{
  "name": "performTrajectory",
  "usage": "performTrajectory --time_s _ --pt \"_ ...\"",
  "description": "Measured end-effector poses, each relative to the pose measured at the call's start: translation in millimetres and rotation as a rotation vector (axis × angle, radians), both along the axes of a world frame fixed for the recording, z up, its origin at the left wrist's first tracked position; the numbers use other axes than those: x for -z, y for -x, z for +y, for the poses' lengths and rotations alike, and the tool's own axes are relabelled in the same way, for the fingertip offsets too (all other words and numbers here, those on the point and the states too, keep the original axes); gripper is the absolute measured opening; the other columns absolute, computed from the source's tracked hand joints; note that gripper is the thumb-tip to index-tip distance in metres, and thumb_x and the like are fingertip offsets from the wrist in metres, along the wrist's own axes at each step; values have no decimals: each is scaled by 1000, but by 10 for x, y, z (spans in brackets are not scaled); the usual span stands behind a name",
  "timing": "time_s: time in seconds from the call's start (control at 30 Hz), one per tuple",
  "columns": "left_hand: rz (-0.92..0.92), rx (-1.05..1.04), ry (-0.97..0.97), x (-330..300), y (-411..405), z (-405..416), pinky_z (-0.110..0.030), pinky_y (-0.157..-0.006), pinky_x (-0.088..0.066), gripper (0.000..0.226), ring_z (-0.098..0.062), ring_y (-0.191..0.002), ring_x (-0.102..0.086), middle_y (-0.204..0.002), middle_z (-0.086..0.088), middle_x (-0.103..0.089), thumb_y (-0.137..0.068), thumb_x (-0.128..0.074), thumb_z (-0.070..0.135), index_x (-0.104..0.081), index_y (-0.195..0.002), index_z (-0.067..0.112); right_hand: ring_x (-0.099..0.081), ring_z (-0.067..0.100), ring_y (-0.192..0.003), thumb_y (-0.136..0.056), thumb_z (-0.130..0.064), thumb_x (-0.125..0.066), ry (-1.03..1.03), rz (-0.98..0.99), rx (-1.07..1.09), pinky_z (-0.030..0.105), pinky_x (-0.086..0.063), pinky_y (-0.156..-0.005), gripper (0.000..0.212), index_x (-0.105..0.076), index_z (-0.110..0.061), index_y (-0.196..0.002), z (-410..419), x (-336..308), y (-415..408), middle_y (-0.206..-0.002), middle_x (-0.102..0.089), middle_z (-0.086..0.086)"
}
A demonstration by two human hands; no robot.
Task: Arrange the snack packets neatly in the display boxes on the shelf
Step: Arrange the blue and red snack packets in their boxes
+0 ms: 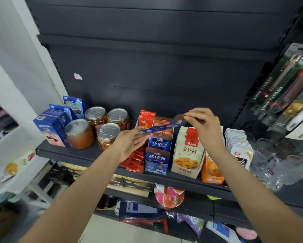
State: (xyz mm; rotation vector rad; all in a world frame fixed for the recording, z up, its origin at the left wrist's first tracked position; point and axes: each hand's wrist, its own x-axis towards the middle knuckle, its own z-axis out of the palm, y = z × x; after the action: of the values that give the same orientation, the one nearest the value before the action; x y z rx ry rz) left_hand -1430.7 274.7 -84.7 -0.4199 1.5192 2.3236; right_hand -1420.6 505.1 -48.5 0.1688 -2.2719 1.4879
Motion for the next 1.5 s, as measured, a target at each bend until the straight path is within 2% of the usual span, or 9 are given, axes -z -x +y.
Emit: performTrajectory --time_s 0.1,0.3,0.53,0.73,0.83,1.07,1.13,1.3,1.5 --pt "93 -56 22 53 -111 -1 -24 -75 -54 25 -19 -104 -65 -119 -14 -64 -93 -54 8 -62 -116 5 -52 5 -95 -91 -11 -57 -48 -77 66 1 -41 -74 23 -69 -22 -107 58 121 -69 -104 -57 2" --pt "254 -105 310 98 -193 49 -29 -74 -55 28 -18 -105 -65 -116 -6 -66 -89 -61 8 -68 -108 27 -62 13 -104 -98 -18 -45 568 -423 -122 24 -57 -69 25 -60 -23 -117 -7 298 -166 -111 -63 1" --pt "520 -92 480 79 -268 -35 -19 -69 -55 39 -9 -108 -61 -124 -1 -60 -87 -61 1 -65 -109 32 -59 5 -103 -91 -13 -57 486 -356 -111 24 -57 -64 43 -51 -30 -130 -72 408 -198 -105 -62 -8" --pt "472 -74 454 73 -271 -36 -27 -73 -56 37 -12 -106 -62 -119 0 -63 -89 -58 2 -65 -107 34 -59 8 -107 -95 -17 -52 446 -334 -131 19 -55 -64 33 -56 -31 -124 -52 462 -195 -112 -61 -6" --pt "341 -75 234 71 -245 -48 -29 -75 -54 34 -16 -104 -64 -113 -3 -67 -92 -52 0 -66 -111 25 -61 6 -104 -99 -18 -43 414 -322 -142 20 -54 -76 27 -62 -28 -115 28 428 -161 -107 -65 -10" --pt "217 -16 45 107 -111 -14 -21 -83 -54 27 -17 -104 -65 -116 -11 -67 -97 -46 13 -59 -119 4 -53 5 -105 -86 -13 -65 -140 0 48 13 -45 -84 13 -71 -15 -97 81 290 14 -114 -55 -8" --pt "243 -13 218 151 -77 16 -22 -86 -51 30 -16 -104 -66 -112 -8 -68 -100 -43 20 -57 -121 6 -61 8 -94 -87 -20 -63 -191 11 45 15 -47 -74 14 -69 -11 -96 121 249 68 -100 -64 -6" --pt "663 247 1090 372 -34 -59 -14 -86 -46 31 -6 -103 -61 -111 5 -66 -88 -65 18 -61 -119 14 -58 6 -76 -91 -24 -59 -461 -48 -7 15 -40 -56 17 -68 -13 -99 125 284 163 -92 -71 2" --pt "735 406 1197 417 -51 -13 -18 -85 -49 21 -6 -91 -62 -103 -1 -70 -87 -64 8 -67 -108 12 -62 13 -95 -89 -28 -61 -619 -225 -125 34 -56 -70 24 -64 -16 -110 33 267 264 -103 -68 3"
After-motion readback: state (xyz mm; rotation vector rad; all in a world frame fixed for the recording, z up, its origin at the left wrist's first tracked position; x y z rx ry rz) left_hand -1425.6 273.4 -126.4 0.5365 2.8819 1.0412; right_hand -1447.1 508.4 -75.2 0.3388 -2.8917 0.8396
